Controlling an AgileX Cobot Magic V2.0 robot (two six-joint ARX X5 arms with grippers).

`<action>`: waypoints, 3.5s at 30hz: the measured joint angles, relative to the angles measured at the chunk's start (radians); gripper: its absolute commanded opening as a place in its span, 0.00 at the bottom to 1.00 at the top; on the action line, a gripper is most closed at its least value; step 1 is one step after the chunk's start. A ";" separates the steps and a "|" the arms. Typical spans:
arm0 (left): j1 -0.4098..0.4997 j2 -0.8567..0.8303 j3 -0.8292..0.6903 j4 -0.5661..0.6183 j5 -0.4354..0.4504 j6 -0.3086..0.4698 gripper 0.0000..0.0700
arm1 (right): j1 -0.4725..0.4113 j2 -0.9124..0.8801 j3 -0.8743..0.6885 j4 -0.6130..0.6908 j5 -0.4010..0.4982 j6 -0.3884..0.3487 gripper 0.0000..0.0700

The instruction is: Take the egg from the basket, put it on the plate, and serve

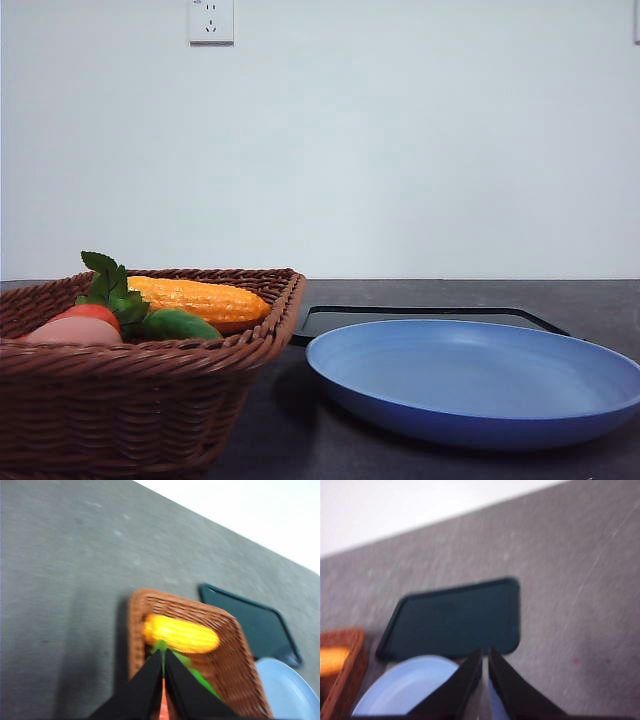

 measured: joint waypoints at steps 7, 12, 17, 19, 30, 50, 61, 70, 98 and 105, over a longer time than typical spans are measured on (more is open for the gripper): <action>-0.044 0.208 0.150 -0.165 0.146 0.095 0.00 | 0.000 0.217 0.137 -0.169 -0.116 -0.081 0.00; -0.117 0.332 0.251 -0.328 0.163 0.187 0.00 | 0.000 0.330 0.169 -0.257 -0.177 -0.138 0.00; -0.166 0.362 0.262 -0.316 0.165 0.216 0.07 | 0.006 0.420 0.169 -0.292 -0.208 -0.177 0.04; -0.175 0.362 0.262 -0.298 0.166 0.219 0.19 | 0.018 0.452 0.169 -0.292 -0.208 -0.185 0.17; -0.180 0.362 0.262 -0.269 0.166 0.210 0.47 | 0.107 0.612 0.139 -0.205 -0.202 -0.173 0.35; -0.180 0.362 0.262 -0.275 0.167 0.199 0.46 | 0.161 0.944 0.117 0.040 -0.213 -0.110 0.27; -0.180 0.362 0.262 -0.275 0.168 0.199 0.50 | 0.159 0.950 0.117 0.047 -0.209 -0.075 0.00; -0.215 0.362 0.262 -0.276 0.199 0.198 0.61 | 0.156 0.799 0.117 -0.032 -0.185 -0.068 0.00; -0.637 0.755 0.327 -0.315 -0.300 0.176 0.61 | -0.012 0.357 0.117 -0.144 -0.119 -0.060 0.00; -0.640 0.831 0.329 -0.285 -0.298 0.176 0.61 | -0.012 0.357 0.116 -0.146 -0.120 -0.060 0.00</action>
